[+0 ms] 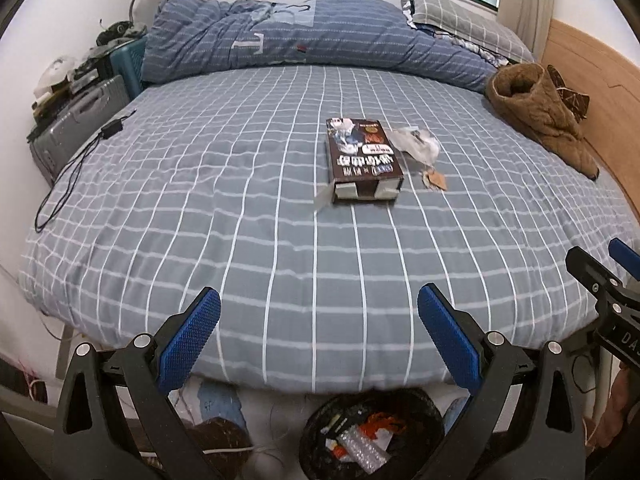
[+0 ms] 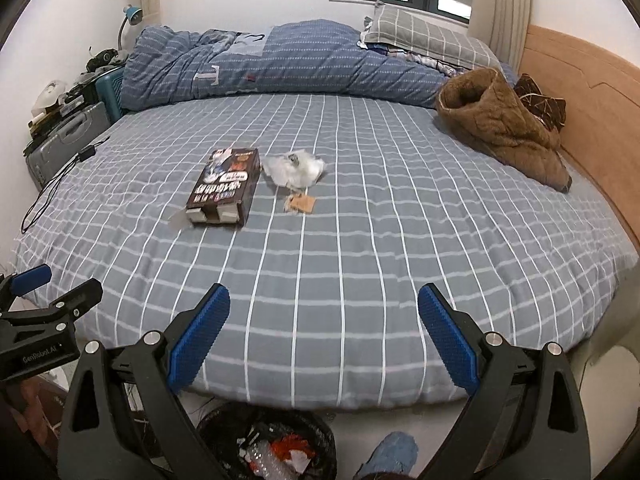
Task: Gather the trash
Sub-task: 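Move both tools back over the bed toward the brown box and tissue packet, then grasp the brown snack box with the left tool while the right tool grasps the white tissue packet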
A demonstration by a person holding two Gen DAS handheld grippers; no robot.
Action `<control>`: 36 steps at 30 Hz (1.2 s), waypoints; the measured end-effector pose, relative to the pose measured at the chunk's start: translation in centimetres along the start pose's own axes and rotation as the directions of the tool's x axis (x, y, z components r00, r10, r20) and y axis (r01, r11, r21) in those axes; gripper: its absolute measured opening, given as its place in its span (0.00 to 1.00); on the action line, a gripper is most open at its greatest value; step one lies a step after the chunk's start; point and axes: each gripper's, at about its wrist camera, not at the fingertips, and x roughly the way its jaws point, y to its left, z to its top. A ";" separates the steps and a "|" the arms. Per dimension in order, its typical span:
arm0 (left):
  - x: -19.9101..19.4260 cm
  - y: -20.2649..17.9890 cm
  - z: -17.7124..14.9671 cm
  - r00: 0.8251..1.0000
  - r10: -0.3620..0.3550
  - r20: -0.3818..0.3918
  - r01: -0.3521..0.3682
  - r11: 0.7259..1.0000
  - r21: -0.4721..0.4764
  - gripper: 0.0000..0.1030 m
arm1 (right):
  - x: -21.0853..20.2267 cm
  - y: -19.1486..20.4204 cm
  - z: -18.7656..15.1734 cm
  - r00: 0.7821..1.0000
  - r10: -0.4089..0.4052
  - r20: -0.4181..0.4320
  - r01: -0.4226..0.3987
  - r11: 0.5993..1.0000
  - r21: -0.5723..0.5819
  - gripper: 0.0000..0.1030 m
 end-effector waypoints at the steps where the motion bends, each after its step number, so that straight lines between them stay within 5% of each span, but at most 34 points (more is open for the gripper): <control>1: 0.6 -0.1 0.7 1.000 0.002 0.000 -0.002 1.000 0.000 0.94 | 0.6 0.0 0.4 1.000 -0.001 -0.001 0.001 1.000 -0.001 0.89; 20: 15.8 -5.1 10.4 0.997 -0.019 -0.073 0.023 0.998 0.050 0.94 | 20.3 -1.9 11.7 0.997 0.041 -0.072 -0.045 0.997 -0.059 0.88; 31: 21.1 -6.7 11.5 0.989 -0.045 -0.142 0.044 0.999 -0.009 0.94 | 29.6 -0.5 14.4 0.976 0.178 -0.128 -0.186 0.981 -0.049 0.82; 36: 21.9 -7.1 10.6 0.990 -0.030 -0.140 0.029 1.000 -0.006 0.94 | 31.8 -0.2 14.1 0.962 0.223 -0.158 -0.230 0.973 -0.029 0.67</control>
